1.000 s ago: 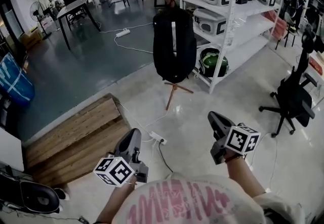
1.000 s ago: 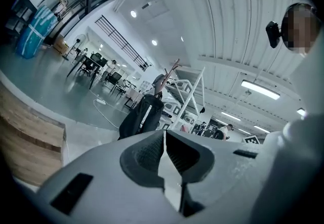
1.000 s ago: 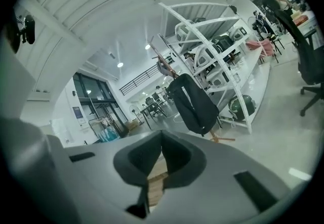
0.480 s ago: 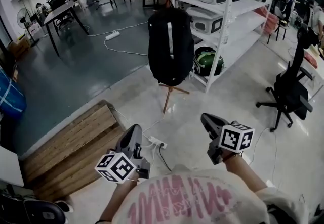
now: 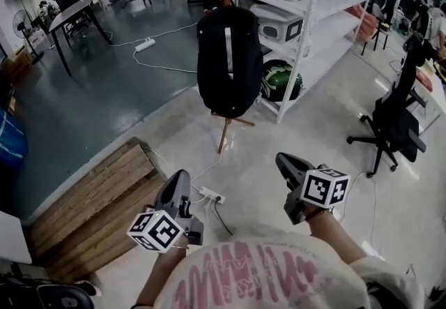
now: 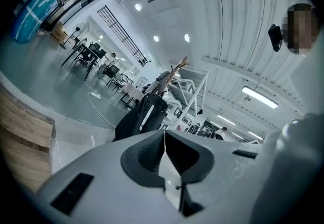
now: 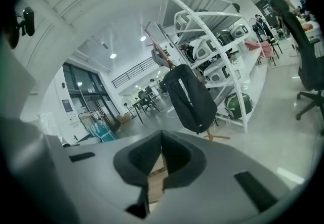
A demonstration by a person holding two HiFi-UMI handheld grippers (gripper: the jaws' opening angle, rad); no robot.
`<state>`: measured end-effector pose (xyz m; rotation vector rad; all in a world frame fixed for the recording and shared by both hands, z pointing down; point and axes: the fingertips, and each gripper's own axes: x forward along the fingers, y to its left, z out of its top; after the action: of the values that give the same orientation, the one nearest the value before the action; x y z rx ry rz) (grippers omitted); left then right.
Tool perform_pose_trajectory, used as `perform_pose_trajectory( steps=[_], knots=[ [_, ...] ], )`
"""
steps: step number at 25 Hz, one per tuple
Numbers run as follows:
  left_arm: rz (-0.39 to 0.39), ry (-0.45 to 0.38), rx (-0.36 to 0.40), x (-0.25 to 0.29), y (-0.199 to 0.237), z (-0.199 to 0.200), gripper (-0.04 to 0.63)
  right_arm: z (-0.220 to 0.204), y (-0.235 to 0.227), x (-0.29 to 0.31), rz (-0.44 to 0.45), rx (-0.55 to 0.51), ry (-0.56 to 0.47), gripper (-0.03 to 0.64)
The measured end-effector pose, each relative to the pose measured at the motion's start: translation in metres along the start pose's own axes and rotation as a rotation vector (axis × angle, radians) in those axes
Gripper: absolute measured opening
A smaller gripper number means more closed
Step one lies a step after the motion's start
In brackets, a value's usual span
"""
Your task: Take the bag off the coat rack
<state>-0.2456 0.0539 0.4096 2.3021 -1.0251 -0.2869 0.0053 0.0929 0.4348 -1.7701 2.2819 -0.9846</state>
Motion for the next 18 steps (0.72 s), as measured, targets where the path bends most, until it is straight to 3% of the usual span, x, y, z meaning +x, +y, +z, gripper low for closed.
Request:
perform_pose_trajectory(
  steps=[4, 12, 18],
  knots=[
    [-0.005, 0.019, -0.014, 0.008, 0.002, -0.008, 0.008, -0.003, -0.017, 0.004, -0.029, 0.033, 0.016, 0.005],
    [0.049, 0.011, -0.019, 0.038, 0.018, -0.01, 0.008, 0.008, -0.047, 0.038, 0.002, 0.089, 0.032, 0.006],
    [0.071, -0.008, -0.005, 0.09, 0.022, 0.003, 0.008, 0.045, -0.083, 0.081, 0.041, 0.17, 0.03, 0.006]
  ],
)
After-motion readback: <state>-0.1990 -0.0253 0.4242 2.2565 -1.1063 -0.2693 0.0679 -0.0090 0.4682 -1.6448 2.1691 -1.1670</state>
